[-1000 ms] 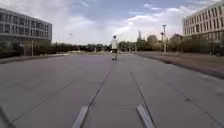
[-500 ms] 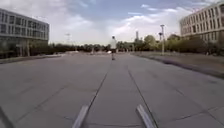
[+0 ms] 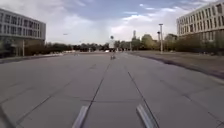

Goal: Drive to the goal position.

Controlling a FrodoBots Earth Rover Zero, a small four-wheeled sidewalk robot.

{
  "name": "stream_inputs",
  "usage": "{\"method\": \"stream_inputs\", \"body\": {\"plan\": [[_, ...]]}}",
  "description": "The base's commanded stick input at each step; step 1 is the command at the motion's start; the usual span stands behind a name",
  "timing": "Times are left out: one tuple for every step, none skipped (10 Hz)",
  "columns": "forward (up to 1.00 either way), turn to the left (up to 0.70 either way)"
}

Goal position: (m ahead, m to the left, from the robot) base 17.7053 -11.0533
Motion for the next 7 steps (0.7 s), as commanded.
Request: {"method": "stream_inputs", "body": {"plan": [[0.70,0.00],[0.70,0.00],[0.70,0.00],[0.70,0.00],[0.70,0.00],[0.70,0.00],[0.70,0.00]]}}
